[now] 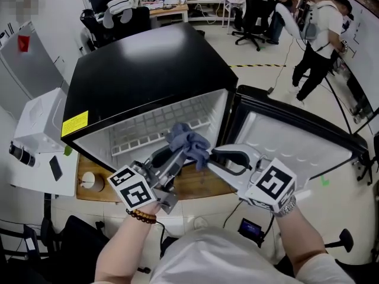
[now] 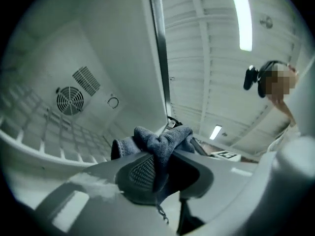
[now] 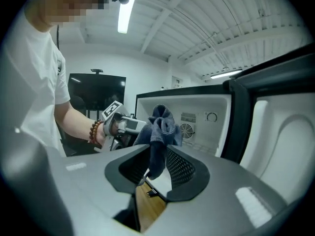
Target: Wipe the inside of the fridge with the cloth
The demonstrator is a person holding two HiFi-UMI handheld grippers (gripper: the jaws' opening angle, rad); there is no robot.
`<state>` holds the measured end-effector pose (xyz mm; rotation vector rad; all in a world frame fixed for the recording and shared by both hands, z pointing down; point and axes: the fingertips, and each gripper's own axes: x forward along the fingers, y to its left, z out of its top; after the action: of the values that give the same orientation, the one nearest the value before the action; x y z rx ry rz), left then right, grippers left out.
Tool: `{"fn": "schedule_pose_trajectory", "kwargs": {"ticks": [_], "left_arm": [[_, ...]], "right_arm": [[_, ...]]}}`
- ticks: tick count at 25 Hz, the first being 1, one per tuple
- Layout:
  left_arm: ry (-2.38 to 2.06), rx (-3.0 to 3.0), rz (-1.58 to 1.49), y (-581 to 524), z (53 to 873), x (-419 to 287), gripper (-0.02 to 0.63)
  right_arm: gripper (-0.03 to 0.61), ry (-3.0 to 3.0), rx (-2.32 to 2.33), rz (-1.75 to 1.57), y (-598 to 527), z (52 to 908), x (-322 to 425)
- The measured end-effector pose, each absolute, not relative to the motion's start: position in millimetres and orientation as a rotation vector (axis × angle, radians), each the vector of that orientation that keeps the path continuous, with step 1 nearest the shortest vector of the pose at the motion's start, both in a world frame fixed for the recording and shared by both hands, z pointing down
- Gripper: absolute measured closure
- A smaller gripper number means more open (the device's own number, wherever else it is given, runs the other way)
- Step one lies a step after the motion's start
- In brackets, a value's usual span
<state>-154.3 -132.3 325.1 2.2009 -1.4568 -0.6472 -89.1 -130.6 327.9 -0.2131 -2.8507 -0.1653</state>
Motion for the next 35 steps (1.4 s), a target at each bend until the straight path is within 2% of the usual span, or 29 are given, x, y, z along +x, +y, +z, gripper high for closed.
{"fn": "schedule_pose_trajectory", "kwargs": {"ticks": [5, 12, 22, 35], "left_arm": [[-1.778, 2.158, -0.396, -158.9, 330.3, -185.5, 0.551], [-1.983, 2.11, -0.088, -201.0, 335.9, -208.8, 0.551], [-2.217, 1.909, 0.089, -260.2, 340.0, -242.2, 0.552], [-2.312, 1.822, 0.057, -314.1, 331.7, -263.8, 0.552]], "right_arm": [[0.474, -2.867, -0.053, -0.095, -148.3, 335.1, -87.7], [0.478, -2.902, 0.096, -0.069, -160.6, 335.1, -87.7], [0.501, -2.928, 0.142, -0.012, -158.6, 344.7, -84.3], [0.515, -2.949, 0.14, -0.023, -159.9, 347.3, -71.5]]}}
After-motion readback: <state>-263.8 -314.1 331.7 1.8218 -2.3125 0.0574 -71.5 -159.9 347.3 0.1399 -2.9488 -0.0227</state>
